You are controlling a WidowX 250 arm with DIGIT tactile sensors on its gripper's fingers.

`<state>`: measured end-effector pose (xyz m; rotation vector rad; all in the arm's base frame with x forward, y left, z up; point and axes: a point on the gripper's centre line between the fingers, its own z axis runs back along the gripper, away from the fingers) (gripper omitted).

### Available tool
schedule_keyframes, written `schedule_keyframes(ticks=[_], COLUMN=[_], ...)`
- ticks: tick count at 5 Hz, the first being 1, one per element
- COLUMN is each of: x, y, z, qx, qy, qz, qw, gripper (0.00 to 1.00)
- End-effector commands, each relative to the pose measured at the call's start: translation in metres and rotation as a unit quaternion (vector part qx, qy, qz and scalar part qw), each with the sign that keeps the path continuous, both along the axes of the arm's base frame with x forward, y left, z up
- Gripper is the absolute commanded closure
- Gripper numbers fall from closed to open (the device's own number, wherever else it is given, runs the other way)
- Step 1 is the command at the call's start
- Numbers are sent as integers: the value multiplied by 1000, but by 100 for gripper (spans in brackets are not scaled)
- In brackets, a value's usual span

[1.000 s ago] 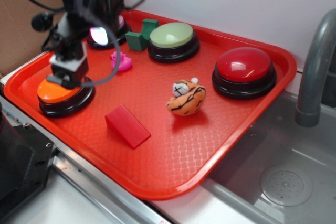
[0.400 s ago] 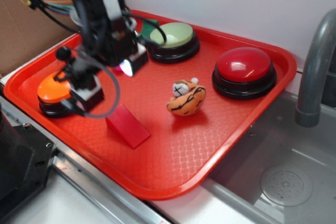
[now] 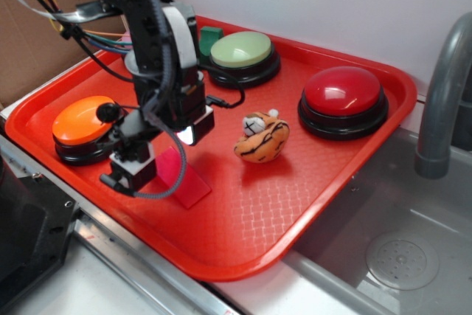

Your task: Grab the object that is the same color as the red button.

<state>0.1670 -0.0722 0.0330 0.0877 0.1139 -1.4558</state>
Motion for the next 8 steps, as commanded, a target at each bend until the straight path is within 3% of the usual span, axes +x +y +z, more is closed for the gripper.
schedule_keyframes(ticks=[1, 2, 3, 5, 6, 7, 8], x=[-8, -6, -5, -5, -9, -6, 0], y=[13, 14, 10, 10, 11, 17, 12], z=[-18, -28, -33, 1, 50, 100, 134], qx=[62, 58, 53, 21, 28, 84, 108], qy=[0, 4, 5, -13, -42, 21, 58], qz=[-5, -3, -7, 53, 177, 291, 404], qw=[998, 998, 999, 998, 983, 953, 906], gripper=[0, 0, 100, 100, 100, 100, 100])
